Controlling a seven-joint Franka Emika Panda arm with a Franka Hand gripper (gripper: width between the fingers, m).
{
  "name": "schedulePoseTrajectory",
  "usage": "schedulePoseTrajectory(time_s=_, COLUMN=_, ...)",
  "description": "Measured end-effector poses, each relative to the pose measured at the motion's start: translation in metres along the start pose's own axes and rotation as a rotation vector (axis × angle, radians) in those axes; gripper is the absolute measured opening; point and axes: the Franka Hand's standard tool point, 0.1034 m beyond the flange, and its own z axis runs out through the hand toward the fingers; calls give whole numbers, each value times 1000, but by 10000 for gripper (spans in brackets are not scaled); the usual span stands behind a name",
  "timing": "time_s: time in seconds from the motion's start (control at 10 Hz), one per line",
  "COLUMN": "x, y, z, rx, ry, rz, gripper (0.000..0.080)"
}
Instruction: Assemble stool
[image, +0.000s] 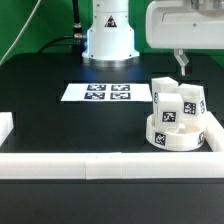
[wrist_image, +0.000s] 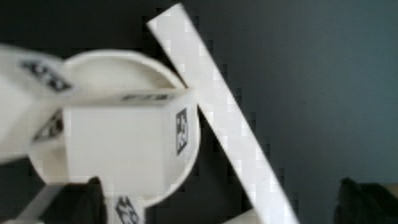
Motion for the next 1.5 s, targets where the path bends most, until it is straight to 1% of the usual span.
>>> schedulePoseTrajectory(time_s=0.1, x=-1, y=0, z=0, rx=-6, ry=5, rz=-109, gripper=649)
schedulePoseTrajectory(time_s=0.2, x=-3, y=-1, z=-1, rx=-19, ry=19, rz=-188, gripper=649)
schedulePoseTrajectory(time_s=0.5, x=-2, y=3, z=0, rx=-28, ry=23, rz=-440, gripper=649)
schedulePoseTrajectory(time_s=0.6, x=-2, y=3, z=0, rx=-29, ry=22, rz=-463, gripper=649)
schedulePoseTrajectory(time_s=0.8, x=-4, y=2, z=6, rx=-75, ry=18, rz=-802, gripper=649)
schedulePoseTrajectory(time_s=0.9, x=-5, y=2, z=7, rx=-103, ry=13, rz=-980, gripper=649)
schedulePoseTrajectory(time_s=1.3, x=-4, y=6, z=8, rx=-109, ry=1, rz=-1198, gripper=649)
schedulePoseTrajectory(time_s=1.5, x=-8, y=10, z=15, rx=-110, ry=8, rz=-1219, gripper=649)
